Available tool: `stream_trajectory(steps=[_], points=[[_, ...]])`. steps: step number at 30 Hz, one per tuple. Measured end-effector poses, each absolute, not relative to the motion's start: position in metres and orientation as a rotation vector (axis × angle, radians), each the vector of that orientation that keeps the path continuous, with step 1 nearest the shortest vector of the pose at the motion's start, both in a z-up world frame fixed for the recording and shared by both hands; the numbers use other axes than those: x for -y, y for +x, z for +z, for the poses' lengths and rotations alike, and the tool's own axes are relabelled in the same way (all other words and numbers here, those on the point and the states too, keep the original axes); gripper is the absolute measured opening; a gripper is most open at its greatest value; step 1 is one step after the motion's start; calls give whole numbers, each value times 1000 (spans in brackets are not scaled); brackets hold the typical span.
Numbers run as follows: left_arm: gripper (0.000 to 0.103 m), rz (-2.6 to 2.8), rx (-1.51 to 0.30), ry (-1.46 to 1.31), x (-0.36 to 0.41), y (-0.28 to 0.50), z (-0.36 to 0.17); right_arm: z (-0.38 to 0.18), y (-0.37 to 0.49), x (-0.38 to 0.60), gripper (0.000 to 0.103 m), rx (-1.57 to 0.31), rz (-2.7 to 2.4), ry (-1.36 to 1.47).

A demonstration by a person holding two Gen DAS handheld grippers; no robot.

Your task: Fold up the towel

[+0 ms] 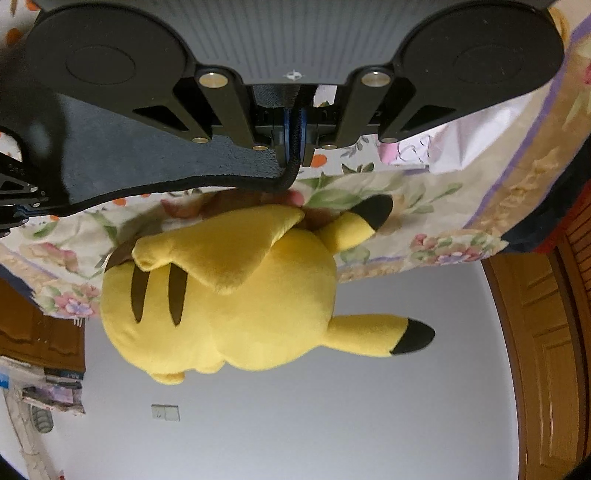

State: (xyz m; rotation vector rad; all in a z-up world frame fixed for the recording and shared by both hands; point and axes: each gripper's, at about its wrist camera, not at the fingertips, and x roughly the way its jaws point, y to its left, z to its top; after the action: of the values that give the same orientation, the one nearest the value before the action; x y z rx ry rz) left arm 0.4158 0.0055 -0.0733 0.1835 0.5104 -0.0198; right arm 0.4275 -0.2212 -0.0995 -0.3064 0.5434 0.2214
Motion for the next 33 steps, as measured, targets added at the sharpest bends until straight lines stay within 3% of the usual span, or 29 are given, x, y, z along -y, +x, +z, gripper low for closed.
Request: stream_trajectory(steps=[11,14,17,19,21,27,33], points=[[8,-6,-566,207,-3,430,-99,-114,435,218,5,-607,199,-308],[11,-6,-566,213,-2,430,-101,-114,435,220,16,-611,186,-294],[17,-14,-573,212,-3,429,-102,-113,432,224,44,-611,189,-272],[28,-19,-578,204,-3,425,-103,-111,426,226,45,-602,199,-256],[33,-31,-585,197,-4,420,-103,-108,420,228,45,-598,207,-245],[34,-64,-611,188,-2,397,-102,-102,395,231,45,-607,241,-166],[42,-87,-623,183,1,370,-97,-100,367,231,45,-612,251,-139]])
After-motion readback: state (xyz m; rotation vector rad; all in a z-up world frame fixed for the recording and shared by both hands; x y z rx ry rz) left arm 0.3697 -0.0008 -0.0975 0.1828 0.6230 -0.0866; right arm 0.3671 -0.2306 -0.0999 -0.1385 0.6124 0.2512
